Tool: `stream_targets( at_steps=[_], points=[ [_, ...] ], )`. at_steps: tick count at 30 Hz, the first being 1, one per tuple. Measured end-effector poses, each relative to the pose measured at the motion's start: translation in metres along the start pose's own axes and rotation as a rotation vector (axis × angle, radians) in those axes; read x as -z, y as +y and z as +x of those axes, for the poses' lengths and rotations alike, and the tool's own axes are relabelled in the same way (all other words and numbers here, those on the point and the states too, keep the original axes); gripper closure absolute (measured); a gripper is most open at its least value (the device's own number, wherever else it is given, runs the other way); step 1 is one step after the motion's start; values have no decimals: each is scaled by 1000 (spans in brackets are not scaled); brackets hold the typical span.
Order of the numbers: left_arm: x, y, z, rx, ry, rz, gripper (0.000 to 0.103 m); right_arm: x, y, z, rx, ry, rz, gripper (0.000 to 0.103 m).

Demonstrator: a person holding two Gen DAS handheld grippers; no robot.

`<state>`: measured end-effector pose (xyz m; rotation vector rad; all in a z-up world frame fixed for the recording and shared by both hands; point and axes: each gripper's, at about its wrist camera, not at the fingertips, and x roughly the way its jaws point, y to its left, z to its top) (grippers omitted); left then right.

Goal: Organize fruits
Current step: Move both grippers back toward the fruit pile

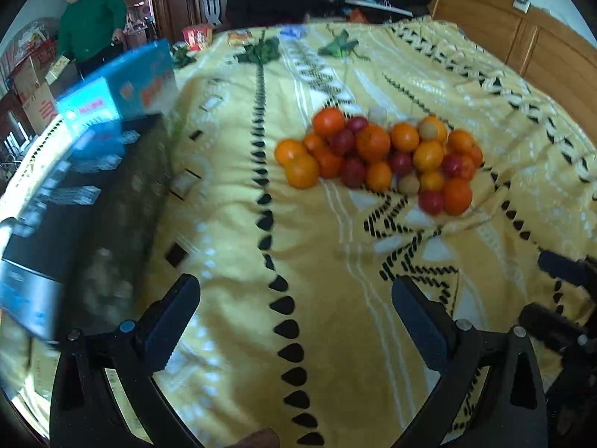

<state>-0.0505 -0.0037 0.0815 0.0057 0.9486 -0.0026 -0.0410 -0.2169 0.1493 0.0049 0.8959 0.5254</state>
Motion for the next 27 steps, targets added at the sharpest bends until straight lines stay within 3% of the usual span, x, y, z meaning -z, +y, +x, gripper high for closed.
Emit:
stream_targets(
  at_steps=[10, 14, 17, 20, 27],
  points=[
    [-4, -2, 52, -60, 12, -58, 0, -9, -60, 39, 105, 24, 51, 20],
    [2, 2, 81, -81, 54, -77, 0, -11, -73, 63, 139, 52, 61, 19],
    [5, 4, 81, -72, 22, -94, 0, -6, -77, 75, 149, 72, 64, 16],
    [11, 5, 79, -72, -8, -99, 0, 2, -76, 78, 132, 40, 29, 0],
    [17, 7, 76, -60, -30, -108, 0, 9, -77, 77, 139, 26, 8, 0]
  ],
)
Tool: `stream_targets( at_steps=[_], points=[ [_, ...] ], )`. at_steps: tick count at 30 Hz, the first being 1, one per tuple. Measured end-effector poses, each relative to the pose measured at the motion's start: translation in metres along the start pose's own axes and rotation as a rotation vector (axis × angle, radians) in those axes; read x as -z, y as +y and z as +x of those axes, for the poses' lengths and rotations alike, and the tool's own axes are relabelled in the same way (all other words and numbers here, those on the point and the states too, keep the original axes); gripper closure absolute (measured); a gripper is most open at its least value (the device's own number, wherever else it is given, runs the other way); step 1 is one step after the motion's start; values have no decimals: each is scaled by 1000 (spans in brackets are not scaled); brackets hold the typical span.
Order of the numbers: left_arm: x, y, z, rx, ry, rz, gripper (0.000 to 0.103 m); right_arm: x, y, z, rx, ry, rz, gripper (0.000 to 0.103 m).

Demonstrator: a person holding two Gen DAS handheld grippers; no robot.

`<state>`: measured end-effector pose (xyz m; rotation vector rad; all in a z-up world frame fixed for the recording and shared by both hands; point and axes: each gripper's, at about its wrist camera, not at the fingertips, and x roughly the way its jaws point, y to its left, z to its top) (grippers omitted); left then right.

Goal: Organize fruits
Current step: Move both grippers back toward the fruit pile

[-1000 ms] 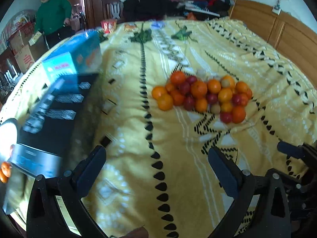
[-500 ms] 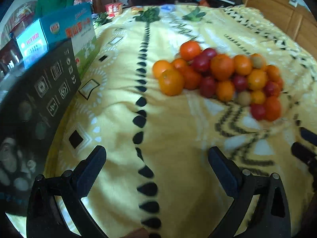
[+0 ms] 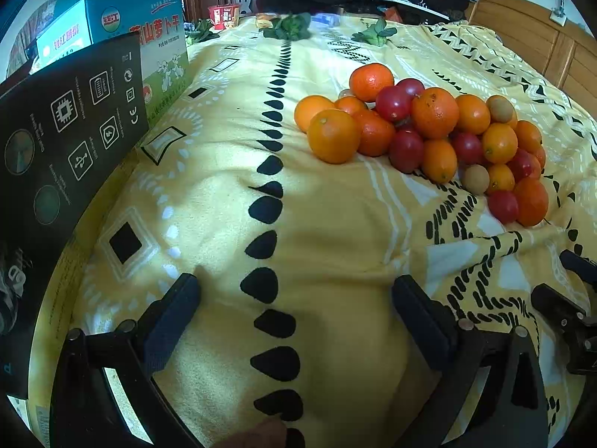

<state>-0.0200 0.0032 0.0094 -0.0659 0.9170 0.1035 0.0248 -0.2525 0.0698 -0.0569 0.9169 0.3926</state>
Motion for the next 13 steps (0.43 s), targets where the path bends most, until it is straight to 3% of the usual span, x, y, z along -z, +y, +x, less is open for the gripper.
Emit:
stream_targets(
  at_steps=[13],
  points=[
    [-1, 0, 1, -1, -6, 2, 0, -3, 5, 2, 16, 7, -10, 0]
  ],
)
